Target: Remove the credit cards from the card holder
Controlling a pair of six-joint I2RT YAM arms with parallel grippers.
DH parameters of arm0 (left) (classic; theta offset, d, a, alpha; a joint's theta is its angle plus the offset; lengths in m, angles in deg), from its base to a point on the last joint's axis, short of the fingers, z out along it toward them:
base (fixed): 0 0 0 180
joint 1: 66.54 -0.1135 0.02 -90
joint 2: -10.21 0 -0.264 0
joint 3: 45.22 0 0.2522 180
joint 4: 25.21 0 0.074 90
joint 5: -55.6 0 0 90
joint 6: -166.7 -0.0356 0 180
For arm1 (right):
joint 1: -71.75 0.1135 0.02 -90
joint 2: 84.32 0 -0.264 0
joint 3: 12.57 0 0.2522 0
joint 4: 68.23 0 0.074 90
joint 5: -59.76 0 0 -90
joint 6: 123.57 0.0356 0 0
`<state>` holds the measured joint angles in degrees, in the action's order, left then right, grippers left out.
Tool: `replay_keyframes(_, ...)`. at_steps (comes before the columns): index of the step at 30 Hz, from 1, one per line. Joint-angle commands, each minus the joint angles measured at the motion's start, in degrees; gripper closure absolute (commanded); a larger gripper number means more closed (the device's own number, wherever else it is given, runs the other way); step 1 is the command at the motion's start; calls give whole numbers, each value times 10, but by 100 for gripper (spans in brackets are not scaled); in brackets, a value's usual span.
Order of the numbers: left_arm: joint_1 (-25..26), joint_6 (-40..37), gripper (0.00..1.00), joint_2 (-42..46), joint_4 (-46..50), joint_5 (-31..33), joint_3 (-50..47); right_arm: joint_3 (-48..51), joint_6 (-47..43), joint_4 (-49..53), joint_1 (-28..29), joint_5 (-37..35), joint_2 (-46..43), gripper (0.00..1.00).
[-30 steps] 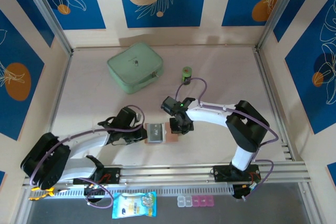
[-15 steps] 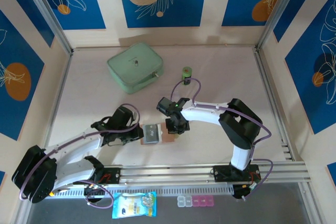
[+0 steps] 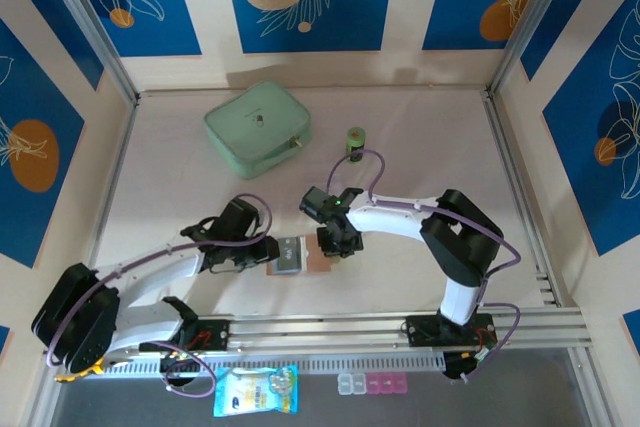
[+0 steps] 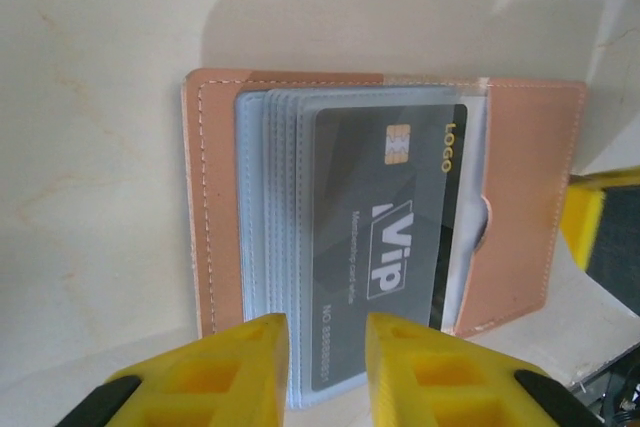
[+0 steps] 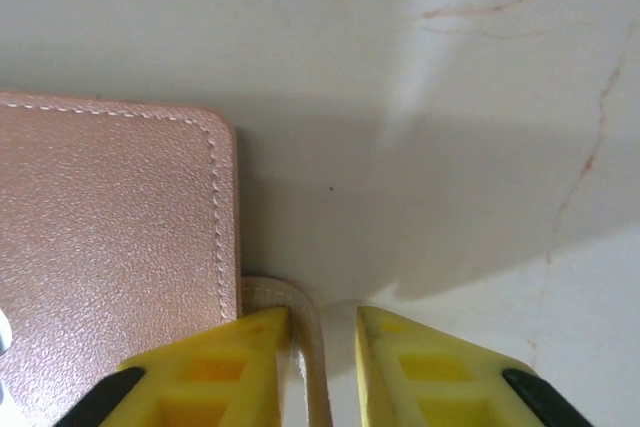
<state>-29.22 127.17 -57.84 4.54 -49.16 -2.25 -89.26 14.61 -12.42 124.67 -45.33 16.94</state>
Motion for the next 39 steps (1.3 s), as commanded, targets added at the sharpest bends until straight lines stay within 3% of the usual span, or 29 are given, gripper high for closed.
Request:
replay_keyframes(1, 4, -6, 73, -21, -24, -14, 12, 3, 10, 29, 5, -12, -35, 71)
replay_keyframes(15, 5, 3, 73, -45, -54, -14, -10, -130, -12, 128, 35, -28, -71, 60)
replay_keyframes(26, 5, 6, 73, -51, -55, -14, -17, -166, -4, 62, 65, 54, 10, 54)
replay_keyframes(33, 5, 3, 73, -52, -53, -13, -17, -154, 15, 121, 62, -17, 41, 39)
replay_keyframes(39, 5, 4, 73, -58, -55, -11, -17, -126, 9, 117, 42, -26, 41, 36)
